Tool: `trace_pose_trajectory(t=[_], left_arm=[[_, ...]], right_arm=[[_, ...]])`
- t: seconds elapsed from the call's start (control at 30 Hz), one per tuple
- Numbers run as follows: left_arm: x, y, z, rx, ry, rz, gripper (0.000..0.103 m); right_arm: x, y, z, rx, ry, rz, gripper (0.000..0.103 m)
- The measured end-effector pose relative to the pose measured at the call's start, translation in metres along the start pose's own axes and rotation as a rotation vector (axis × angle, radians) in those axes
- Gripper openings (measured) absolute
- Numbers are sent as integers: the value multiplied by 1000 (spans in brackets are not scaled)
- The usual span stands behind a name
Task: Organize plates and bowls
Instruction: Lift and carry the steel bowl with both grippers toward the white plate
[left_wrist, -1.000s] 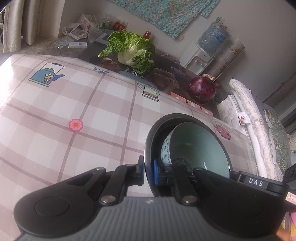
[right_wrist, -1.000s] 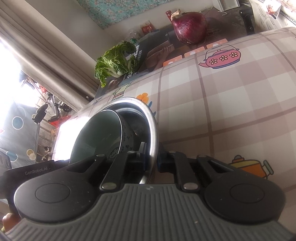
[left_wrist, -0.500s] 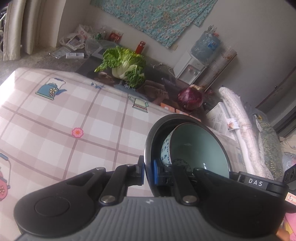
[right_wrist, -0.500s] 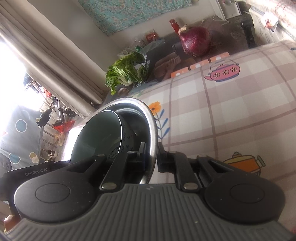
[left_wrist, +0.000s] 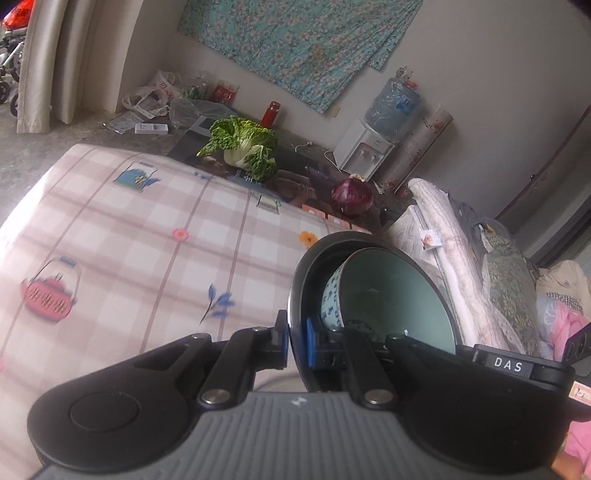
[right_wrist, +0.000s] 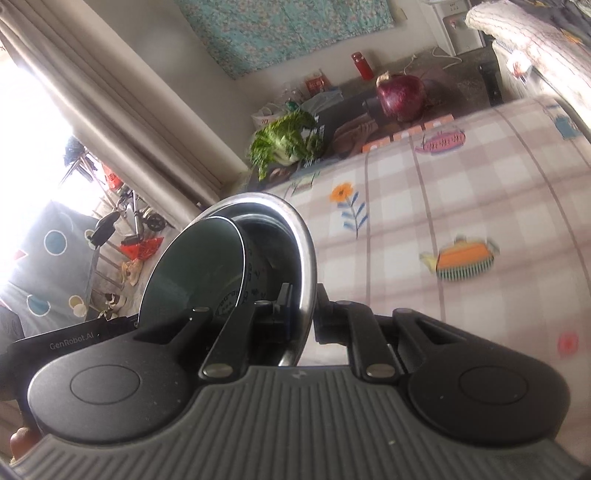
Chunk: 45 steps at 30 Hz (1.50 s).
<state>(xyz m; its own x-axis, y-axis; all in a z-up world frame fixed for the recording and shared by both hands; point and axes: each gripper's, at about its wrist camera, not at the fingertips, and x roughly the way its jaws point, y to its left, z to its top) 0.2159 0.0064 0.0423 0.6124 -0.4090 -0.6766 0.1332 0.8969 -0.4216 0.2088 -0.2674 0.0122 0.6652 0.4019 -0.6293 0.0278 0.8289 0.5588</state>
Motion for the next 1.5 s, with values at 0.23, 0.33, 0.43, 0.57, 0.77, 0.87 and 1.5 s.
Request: trace_pose_trajectory(t=[0.23, 0.33, 0.43, 0.57, 0.77, 0.87, 1.5], left_arm=[[-22, 14, -45, -6, 23, 19, 8], [-22, 21, -61, -14, 45, 19, 8], [-17, 28, -75, -25, 68, 18, 8], [-11, 34, -87, -22, 88, 23, 9], [-1, 38, -96, -5, 120, 30, 10], [1, 39, -99, -5, 122, 21, 10], [-5, 38, -105, 46, 117, 2, 13]], right_arm=[[-16, 5, -55, -5, 52, -15, 10], [-16, 2, -75, -1, 72, -28, 10], [-14, -2, -90, 0, 87, -46, 10], [-8, -8, -103, 7, 104, -62, 11], [1, -14, -109, -7, 107, -87, 11], [3, -16, -110, -14, 99, -95, 11], [2, -23, -117, -54, 58, -94, 10]])
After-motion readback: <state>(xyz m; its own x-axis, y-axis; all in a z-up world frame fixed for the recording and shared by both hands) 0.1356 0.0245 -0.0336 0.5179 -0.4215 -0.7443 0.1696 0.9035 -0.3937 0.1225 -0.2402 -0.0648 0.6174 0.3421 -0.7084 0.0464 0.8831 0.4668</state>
